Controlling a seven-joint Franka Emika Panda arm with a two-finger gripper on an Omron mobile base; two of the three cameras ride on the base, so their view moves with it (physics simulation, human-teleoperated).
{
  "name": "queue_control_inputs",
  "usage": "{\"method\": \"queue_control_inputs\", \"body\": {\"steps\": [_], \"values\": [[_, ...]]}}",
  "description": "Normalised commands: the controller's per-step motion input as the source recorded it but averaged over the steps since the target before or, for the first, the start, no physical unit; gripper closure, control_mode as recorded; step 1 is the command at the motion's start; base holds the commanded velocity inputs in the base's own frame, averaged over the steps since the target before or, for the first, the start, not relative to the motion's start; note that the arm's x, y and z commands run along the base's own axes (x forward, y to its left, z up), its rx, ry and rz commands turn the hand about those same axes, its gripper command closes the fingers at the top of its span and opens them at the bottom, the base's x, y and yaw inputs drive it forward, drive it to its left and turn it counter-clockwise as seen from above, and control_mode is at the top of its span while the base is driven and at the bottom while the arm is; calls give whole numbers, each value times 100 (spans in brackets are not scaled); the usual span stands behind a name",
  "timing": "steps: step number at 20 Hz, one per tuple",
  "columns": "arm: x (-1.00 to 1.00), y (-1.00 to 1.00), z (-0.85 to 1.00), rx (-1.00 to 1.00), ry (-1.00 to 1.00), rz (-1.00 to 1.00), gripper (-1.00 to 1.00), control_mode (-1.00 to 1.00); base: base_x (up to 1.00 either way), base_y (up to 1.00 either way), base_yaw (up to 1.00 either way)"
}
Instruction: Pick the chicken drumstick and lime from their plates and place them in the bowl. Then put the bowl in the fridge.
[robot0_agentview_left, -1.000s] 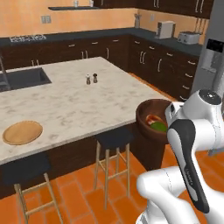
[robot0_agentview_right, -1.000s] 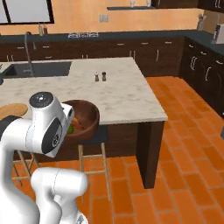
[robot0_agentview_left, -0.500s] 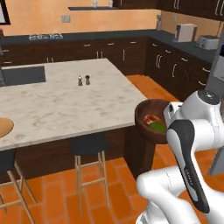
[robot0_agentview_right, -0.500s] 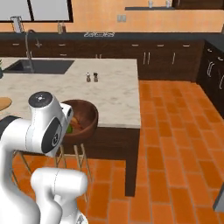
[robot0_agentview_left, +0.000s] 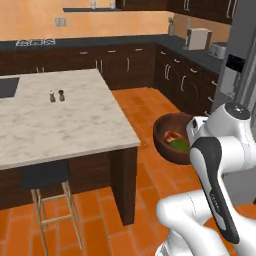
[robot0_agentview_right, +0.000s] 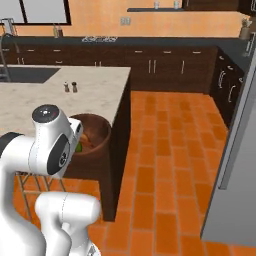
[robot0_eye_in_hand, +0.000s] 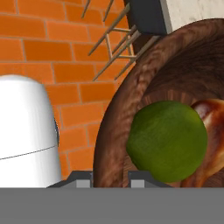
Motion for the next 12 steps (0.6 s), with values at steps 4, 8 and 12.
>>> {"method": "queue_control_inputs", "body": {"steps": [4,8,12], "values": [[0,0,0,0,0,0,100,100,31,-95,-10],[0,0,0,0,0,0,100,100,34,-23,-26],[0,0,0,0,0,0,100,100,52,0,-20]]}}
